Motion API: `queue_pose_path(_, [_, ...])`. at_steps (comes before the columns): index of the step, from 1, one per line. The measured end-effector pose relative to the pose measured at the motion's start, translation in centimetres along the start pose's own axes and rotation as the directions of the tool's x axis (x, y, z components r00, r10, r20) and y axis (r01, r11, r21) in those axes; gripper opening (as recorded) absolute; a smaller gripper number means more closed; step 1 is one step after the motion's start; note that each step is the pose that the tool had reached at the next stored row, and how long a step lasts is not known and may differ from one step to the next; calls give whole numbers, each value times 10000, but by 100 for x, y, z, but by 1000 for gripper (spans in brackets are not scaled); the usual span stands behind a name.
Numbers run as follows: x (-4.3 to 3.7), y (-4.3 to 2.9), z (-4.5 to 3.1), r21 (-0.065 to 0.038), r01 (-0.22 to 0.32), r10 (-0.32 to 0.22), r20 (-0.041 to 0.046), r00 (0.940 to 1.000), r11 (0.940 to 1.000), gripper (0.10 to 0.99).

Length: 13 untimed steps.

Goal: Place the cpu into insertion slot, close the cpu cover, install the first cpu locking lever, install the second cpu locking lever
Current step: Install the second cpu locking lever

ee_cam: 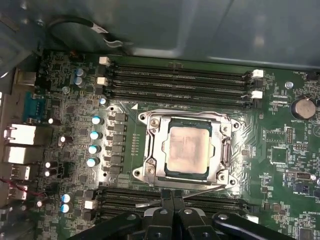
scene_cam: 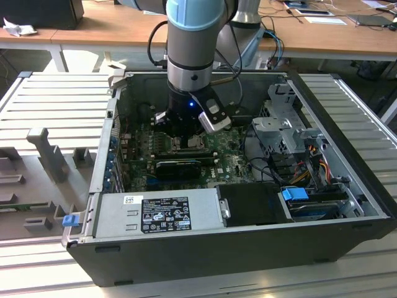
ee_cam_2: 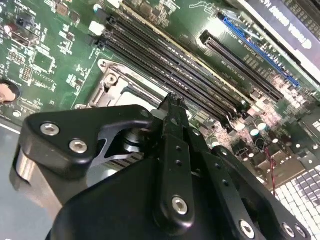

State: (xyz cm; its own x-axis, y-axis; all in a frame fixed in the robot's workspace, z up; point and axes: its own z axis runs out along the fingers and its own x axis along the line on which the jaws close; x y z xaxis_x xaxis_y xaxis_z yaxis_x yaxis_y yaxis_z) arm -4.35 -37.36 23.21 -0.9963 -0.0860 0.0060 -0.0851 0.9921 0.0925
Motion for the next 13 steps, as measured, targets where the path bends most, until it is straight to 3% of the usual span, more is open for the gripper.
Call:
queue_pose_path(9, [16,-29,6,-40,2,-2,3,10000,10000,106])
queue_pose_path(11, [27,-46,4,-135,3,-3,11,10000,9999,106])
queue_pose_path(13, [55,-53,4,-165,5,-5,14,10000,9999,106])
